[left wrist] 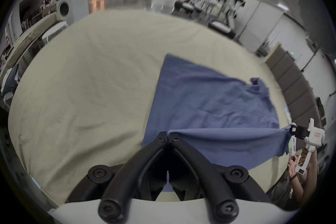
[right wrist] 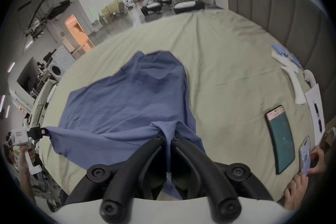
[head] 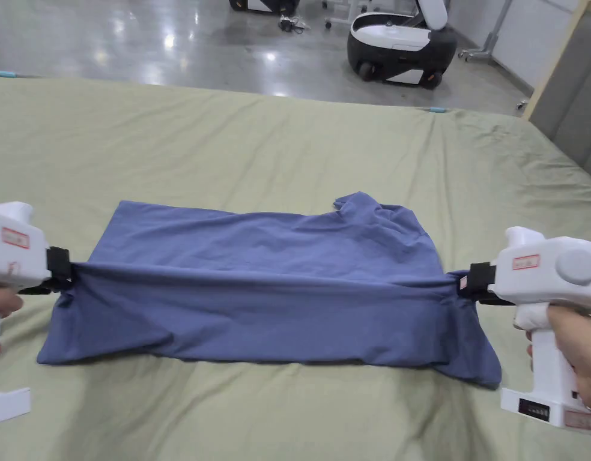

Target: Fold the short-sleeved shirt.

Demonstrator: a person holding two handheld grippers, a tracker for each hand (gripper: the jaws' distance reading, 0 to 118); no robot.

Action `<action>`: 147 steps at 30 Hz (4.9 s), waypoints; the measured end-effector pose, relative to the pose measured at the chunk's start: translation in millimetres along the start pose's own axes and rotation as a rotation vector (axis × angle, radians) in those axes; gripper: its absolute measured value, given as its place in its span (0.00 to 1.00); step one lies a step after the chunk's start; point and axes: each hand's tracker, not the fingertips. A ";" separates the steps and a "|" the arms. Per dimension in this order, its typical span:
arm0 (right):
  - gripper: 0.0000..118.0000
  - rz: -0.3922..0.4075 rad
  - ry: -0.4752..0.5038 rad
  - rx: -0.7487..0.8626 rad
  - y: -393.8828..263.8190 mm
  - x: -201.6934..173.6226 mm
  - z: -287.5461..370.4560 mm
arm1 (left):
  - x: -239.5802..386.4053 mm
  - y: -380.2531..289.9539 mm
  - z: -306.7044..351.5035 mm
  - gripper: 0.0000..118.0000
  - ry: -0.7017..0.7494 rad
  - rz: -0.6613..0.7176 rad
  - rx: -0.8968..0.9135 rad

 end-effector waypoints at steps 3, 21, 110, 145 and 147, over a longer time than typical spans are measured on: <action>0.02 -0.008 -0.024 -0.057 -1.1 -6.1 -22.0 | 13.8 -6.5 -17.3 0.00 0.060 0.019 -0.073; 0.41 0.301 0.056 0.556 -188.4 -45.9 94.6 | 21.5 -204.6 122.2 0.69 0.039 -0.348 0.588; 0.89 0.283 -0.002 0.508 -194.4 -19.5 141.4 | -13.9 -202.0 156.0 0.78 0.085 -0.440 0.527; 0.10 0.289 0.003 0.394 -132.0 -76.8 71.6 | 42.0 69.9 -115.5 0.00 0.162 -0.297 0.019; 0.11 0.293 -0.030 0.358 -98.7 -66.4 48.2 | 46.8 64.9 -106.5 0.00 0.157 -0.327 0.053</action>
